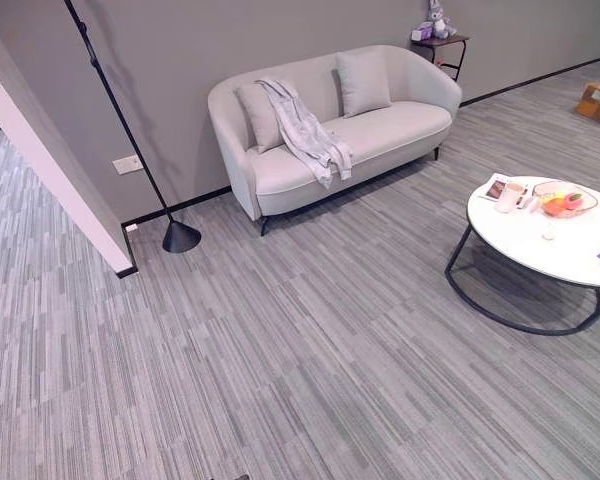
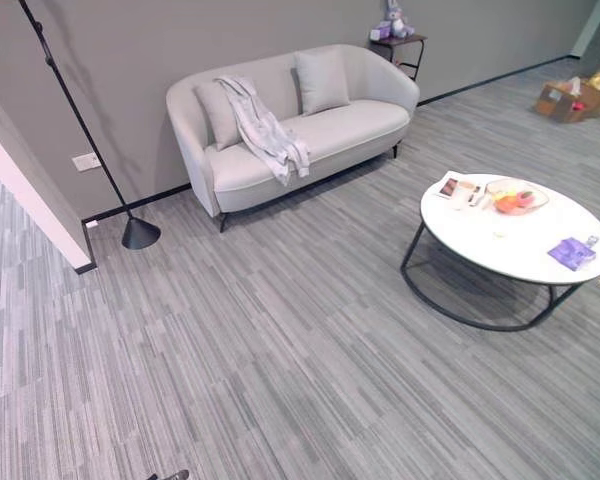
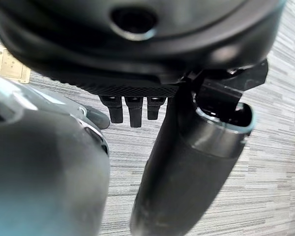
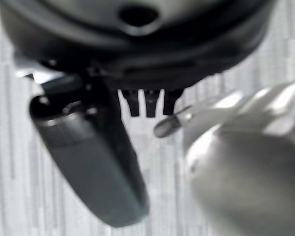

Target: Hang the clothes on the sofa on the clothes rack.

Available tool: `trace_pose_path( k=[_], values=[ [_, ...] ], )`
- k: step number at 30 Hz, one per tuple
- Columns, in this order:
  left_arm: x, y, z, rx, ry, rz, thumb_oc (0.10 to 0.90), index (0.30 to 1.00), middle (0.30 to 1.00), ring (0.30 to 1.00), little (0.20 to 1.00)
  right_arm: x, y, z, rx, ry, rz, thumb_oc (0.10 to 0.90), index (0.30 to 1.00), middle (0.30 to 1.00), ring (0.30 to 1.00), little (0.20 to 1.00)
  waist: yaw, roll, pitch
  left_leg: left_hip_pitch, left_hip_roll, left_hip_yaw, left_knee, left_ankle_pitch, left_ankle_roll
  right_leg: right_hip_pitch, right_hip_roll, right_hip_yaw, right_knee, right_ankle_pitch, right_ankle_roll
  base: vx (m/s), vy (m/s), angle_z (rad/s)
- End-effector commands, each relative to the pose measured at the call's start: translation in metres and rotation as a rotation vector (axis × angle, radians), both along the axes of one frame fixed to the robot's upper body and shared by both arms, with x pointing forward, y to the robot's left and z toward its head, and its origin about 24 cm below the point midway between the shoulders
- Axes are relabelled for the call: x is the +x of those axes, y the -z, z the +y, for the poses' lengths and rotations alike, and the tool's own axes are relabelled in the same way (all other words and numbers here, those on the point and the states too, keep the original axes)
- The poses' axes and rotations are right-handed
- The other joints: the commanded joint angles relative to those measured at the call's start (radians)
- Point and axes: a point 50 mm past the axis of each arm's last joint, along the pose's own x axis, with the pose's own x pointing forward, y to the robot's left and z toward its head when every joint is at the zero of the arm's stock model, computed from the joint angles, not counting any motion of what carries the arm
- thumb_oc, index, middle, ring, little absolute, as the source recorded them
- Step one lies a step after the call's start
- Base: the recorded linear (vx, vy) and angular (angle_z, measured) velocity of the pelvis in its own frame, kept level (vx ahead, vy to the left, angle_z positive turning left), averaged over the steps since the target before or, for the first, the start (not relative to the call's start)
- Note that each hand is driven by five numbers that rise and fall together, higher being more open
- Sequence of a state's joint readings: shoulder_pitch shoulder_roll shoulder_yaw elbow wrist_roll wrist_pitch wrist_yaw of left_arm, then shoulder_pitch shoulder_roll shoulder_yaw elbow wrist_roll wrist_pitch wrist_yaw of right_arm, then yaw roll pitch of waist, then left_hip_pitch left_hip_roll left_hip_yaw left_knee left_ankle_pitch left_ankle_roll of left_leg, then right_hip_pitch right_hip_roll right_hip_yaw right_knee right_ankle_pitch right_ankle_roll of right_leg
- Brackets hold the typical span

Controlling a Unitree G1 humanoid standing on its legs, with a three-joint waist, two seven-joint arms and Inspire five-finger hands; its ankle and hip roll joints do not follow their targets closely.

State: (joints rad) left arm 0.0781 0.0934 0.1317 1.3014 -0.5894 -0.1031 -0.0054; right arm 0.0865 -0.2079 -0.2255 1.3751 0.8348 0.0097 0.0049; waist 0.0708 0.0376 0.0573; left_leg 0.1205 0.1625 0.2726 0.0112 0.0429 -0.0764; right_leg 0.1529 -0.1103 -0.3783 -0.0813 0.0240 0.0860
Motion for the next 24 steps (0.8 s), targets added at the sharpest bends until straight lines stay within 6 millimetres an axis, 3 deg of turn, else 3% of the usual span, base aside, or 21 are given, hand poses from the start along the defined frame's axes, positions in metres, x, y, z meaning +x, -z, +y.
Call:
trace_pose_path(
  k=[1,9,18,24],
  values=[
    [0.018,-0.002,-0.002,0.006,0.07,-0.029,0.8,0.9,0.9,0.9,0.9,-0.004,0.003,0.009,0.03,-0.039,0.047,0.8,0.9,0.9,0.9,0.9,0.009,-0.037,0.0,-0.023,-0.075,-0.024,-0.098,0.001,0.004,0.019,-0.047,0.013,-0.001,0.011,0.037,0.05,-0.165,0.01],
    [0.005,0.001,-0.006,-0.029,0.09,0.01,0.8,0.9,0.9,0.9,0.9,-0.015,0.002,0.008,0.038,-0.16,0.11,0.8,0.9,0.9,0.9,0.9,0.006,-0.036,-0.009,-0.02,-0.077,-0.039,-0.098,-0.003,0.004,0.028,-0.043,0.012,-0.006,0.008,0.037,0.03,-0.014,0.1],
    [0.005,0.001,-0.003,-0.006,0.154,0.024,0.8,0.9,0.9,0.9,0.9,0.004,0.003,0.015,0.034,-0.387,0.063,0.8,0.9,0.9,0.9,0.9,0.005,-0.047,-0.016,-0.024,-0.095,-0.045,-0.098,-0.02,0.017,0.021,-0.062,0.026,-0.004,0.023,0.047,0.02,0.05,-0.01],
    [0.008,-0.001,0.004,0.031,0.175,0.036,0.8,0.9,0.9,0.9,0.9,0.017,0.004,0.023,0.029,-0.477,0.028,0.8,0.9,0.9,0.9,0.9,0.008,-0.058,-0.012,-0.028,-0.129,-0.062,-0.098,-0.037,0.041,0.011,-0.1,0.027,0.03,0.033,0.06,0.01,0.107,0.0]
  ],
)
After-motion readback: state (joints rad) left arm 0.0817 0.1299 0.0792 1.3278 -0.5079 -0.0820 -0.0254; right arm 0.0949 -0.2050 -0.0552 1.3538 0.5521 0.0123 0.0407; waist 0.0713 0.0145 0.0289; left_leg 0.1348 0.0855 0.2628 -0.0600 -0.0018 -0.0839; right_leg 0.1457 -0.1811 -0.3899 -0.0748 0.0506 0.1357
